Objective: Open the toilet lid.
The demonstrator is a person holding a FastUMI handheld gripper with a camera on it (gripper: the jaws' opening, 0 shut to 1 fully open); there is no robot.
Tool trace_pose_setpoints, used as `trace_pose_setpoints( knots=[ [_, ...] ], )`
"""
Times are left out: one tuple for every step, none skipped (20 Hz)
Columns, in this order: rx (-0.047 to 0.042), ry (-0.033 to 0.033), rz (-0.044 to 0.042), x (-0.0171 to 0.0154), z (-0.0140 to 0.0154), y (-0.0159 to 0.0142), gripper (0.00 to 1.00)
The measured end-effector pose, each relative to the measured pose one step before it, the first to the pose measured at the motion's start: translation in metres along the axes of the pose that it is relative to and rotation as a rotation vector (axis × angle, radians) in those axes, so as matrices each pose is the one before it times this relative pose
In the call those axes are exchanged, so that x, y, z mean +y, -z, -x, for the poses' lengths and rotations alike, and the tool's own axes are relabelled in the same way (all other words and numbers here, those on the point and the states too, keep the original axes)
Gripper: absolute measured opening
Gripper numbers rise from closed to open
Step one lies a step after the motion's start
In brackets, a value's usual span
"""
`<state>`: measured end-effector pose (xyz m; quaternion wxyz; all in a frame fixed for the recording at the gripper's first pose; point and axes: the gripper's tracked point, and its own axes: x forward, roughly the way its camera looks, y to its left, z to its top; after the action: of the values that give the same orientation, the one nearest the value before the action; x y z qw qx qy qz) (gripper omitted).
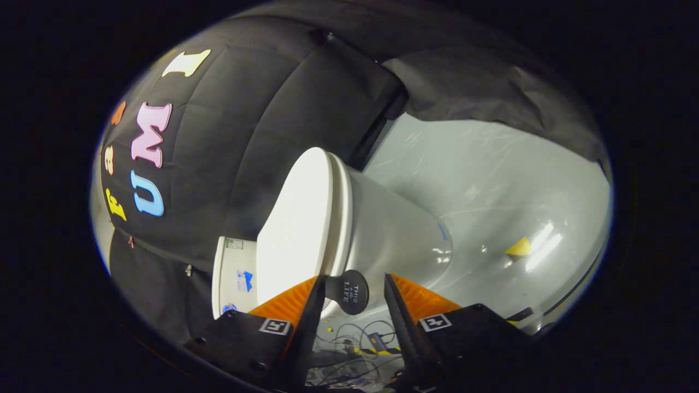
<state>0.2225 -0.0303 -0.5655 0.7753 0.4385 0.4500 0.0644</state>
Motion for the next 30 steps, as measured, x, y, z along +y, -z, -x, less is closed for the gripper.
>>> trace_pose_setpoints(
  knots=[
    [0.03179,-0.01512,-0.02878,0.00057,-0.00422,0.00665,0.59],
    [0.00532,-0.04252,-0.01869,0.00342,0.00421,-0.00566,0.47],
    [-0.01373,-0.00944,-0.02171,0.00034,-0.00908,0.00195,0.34],
    [-0.01016,-0.02759,-0.01293,0.00497,0.00134,-0.00607,0.22],
    [-0.00494,0.01247,0.01776,0.00294,0.00541,0.00242,0.16],
    [-0.01005,0.00837,0.02982,0.00012,0.00066,0.00329,0.10],
    [-0.00277,0.01558,0.02464,0.00219,0.00022,0.00266,0.10],
    [-0.00202,0.01916,0.01677,0.00146,0.00080,0.00031,0.10],
    [-0.00807,0.01064,0.01248,0.00493,0.00277,-0.00194,0.10],
    [-0.00750,0.00450,0.01020,0.00632,0.00309,-0.00187,0.10],
    [-0.01228,0.00220,0.01553,0.00671,0.00413,-0.00352,0.10],
    [-0.00756,0.00350,0.02023,0.00697,0.00290,-0.00235,0.10],
    [-0.01161,0.00494,0.02697,0.00607,0.00517,-0.00137,0.10],
    [-0.00547,0.00447,0.02350,0.01037,0.00439,-0.00008,0.10],
    [-0.00940,0.00562,0.01811,0.00992,0.00656,-0.00221,0.09],
    [-0.01103,0.00038,0.01539,0.01289,0.00608,-0.00595,0.09],
    [-0.00810,0.00197,0.01828,0.01223,0.00788,-0.00238,0.08],
    [-0.00903,0.00446,0.02536,0.01162,0.00668,-0.00165,0.07],
    [-0.00873,0.00217,0.02997,0.01531,0.00633,-0.00183,0.06],
    [-0.00900,0.00449,0.02858,0.01473,0.00415,-0.00223,0.06],
    [-0.00959,0.00623,0.02723,0.01381,0.00541,-0.00502,0.06],
    [-0.01013,0.00636,0.02681,0.01392,0.00431,-0.00319,0.06],
    [-0.01068,0.00917,0.02427,0.01269,0.00560,-0.00216,0.06],
    [-0.01209,0.00839,0.02316,0.01384,0.00407,-0.00280,0.06],
    [-0.01202,0.00841,0.02012,0.01283,0.00491,-0.00205,0.06],
    [-0.01153,0.00641,0.01765,0.01201,0.00302,-0.00223,0.06],
    [-0.01010,0.00591,0.01475,0.01314,0.00281,-0.00083,0.06],
    [-0.00884,0.00823,0.01102,0.01147,0.00307,-0.00085,0.06],
    [-0.00977,0.00848,0.01364,0.00988,0.00265,-0.00113,0.06],
    [-0.00807,0.01166,0.01886,0.01022,0.00179,-0.00166,0.05]
  ],
)
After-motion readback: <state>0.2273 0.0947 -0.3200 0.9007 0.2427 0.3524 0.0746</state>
